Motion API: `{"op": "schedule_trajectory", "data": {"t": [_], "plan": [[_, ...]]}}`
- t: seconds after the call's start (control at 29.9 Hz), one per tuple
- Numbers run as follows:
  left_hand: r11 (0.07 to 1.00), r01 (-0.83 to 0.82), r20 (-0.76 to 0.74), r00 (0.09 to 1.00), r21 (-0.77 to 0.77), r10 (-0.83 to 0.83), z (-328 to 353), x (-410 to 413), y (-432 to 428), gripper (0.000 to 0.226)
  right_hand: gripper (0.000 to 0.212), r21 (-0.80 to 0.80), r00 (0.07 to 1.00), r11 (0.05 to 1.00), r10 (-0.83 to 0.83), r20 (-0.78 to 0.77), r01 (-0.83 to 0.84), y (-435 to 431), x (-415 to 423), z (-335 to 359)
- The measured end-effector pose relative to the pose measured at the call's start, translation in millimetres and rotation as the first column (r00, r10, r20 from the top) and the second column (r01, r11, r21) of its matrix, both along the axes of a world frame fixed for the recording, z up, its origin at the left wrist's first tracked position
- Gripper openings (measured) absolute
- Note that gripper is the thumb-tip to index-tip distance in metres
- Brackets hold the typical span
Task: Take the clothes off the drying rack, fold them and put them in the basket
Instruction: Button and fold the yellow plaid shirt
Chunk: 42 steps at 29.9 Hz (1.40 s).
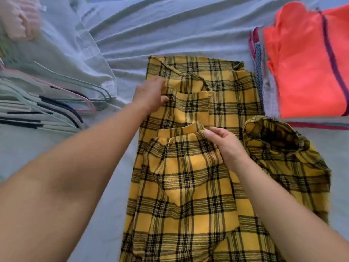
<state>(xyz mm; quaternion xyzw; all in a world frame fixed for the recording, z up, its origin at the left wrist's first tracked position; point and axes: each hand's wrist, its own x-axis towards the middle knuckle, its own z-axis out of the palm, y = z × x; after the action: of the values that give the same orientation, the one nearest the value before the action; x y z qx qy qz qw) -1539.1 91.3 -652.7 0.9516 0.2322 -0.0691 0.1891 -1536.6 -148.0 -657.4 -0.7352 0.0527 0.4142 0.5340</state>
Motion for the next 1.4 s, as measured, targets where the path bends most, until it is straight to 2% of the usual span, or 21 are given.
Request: {"op": "schedule_trajectory", "data": {"t": [0.1,0.23,0.3,0.4,0.47,0.53,0.6,0.67,0.7,0.77,0.8,0.87,0.9,0.94,1.0,1.07,1.14,1.24,1.27,1.34,1.4], "plan": [[0.989,-0.138,-0.086,0.987,-0.045,0.134,-20.1,19.6,19.0,0.052,0.052,0.093,0.998,0.994,-0.061,-0.025,0.063,24.4,26.6,-9.4],[0.975,-0.223,0.004,0.975,0.009,0.223,-30.2,17.6,39.5,0.019,0.018,0.142,0.996,0.989,-0.058,0.065,0.048,51.5,44.5,-14.5],[0.977,-0.203,0.048,0.979,0.06,0.2,-22.1,10.0,55.6,0.016,0.025,0.172,0.988,0.981,-0.105,0.116,0.084,61.4,49.4,-19.9],[0.961,-0.17,0.036,0.986,0.218,0.166,-11.8,-2.5,77.7,0.019,0.039,0.048,0.983,0.996,-0.08,0.164,0.073,67.1,49.3,-31.0],[0.952,-0.186,0.037,0.982,0.245,0.183,-4.6,-8.3,74.6,0.024,0.042,0.021,0.987,0.999,-0.051,0.154,0.048,70.4,47.7,-29.8],[0.968,-0.127,0.153,0.984,0.217,0.094,1.2,-10.4,50.3,0.036,0.047,0.053,0.993,0.998,-0.035,0.111,0.03,67.6,37.5,-18.0],[0.975,0.099,0.172,0.976,0.2,-0.134,4.0,-12.1,9.6,0.041,0.049,0.078,0.996,0.996,-0.045,0.078,0.039,46.5,17.1,-6.8],[0.949,0.302,0.067,0.949,0.095,-0.309,8.1,-10.0,-49.2,0.037,0.046,0.025,0.987,0.996,-0.093,0.13,0.09,-15.1,-16.1,-1.7],[0.949,0.316,0.032,0.948,0.012,-0.317,11.1,-4.1,-76.8,0.036,0.042,-0.01,0.984,0.994,-0.11,0.142,0.113,-47.5,-33.4,5.4],[0.957,0.266,0.088,0.962,-0.112,-0.257,14.3,24.1,-110.0,0.038,0.034,-0.075,0.977,0.988,-0.117,0.181,0.133,-98.2,-58.0,12.5],[0.953,0.266,0.079,0.963,-0.143,-0.256,16.5,43.3,-122.6,0.045,0.033,-0.159,0.96,0.975,-0.113,0.256,0.157,-122.0,-57.8,12.4],[0.922,0.34,-0.016,0.937,-0.188,-0.349,22.9,103.6,-179.4,0.063,0.054,-0.385,0.889,0.876,-0.099,0.448,0.291,-199.1,-31.0,13.8],[0.923,0.354,-0.065,0.928,-0.151,-0.366,22.3,119.0,-181.1,0.063,0.067,-0.454,0.891,0.843,-0.064,0.449,0.289,-213.3,-22.2,10.4],[0.928,0.359,-0.104,0.924,-0.094,-0.368,19.0,130.1,-181.3,0.057,0.07,-0.448,0.926,0.85,-0.109,0.362,0.275,-223.2,-12.7,9.8],[0.933,0.361,-0.143,0.923,0.005,-0.357,20.0,138.2,-178.9,0.044,0.044,-0.247,0.963,0.938,-0.205,0.174,0.244,-232.0,-5.3,17.5],[0.935,0.353,-0.077,0.933,0.026,-0.35,30.4,129.9,-168.0,0.042,0.019,-0.033,0.982,0.985,-0.166,0.094,0.17,-227.2,-11.7,39.6],[0.949,0.311,-0.004,0.95,-0.054,-0.311,42.8,118.8,-146.7,0.04,0.022,0.17,0.998,0.985,-0.002,0.059,-0.008,-214.6,-25.9,70.9],[0.955,0.206,0.046,0.979,-0.215,-0.201,64.2,92.3,-98.2,0.034,0.02,0.386,0.951,0.874,0.31,0.021,-0.294,-172.3,-64.2,105.3],[0.949,0.17,0.045,0.985,-0.264,-0.164,70.3,81.2,-82.4,0.033,0.021,0.433,0.933,0.838,0.36,0.022,-0.333,-150.1,-81.5,109.9],[0.941,0.079,0.031,0.997,-0.33,-0.072,78.3,58.1,-53.0,0.034,0.03,0.461,0.901,0.789,0.429,0.058,-0.405,-98.2,-123.3,106.5],[0.936,-0.045,0.048,0.997,-0.349,0.066,81.3,29.3,-29.0,0.039,0.043,0.412,0.886,0.8,0.462,0.043,-0.437,-50.6,-163.1,96.1]]}}
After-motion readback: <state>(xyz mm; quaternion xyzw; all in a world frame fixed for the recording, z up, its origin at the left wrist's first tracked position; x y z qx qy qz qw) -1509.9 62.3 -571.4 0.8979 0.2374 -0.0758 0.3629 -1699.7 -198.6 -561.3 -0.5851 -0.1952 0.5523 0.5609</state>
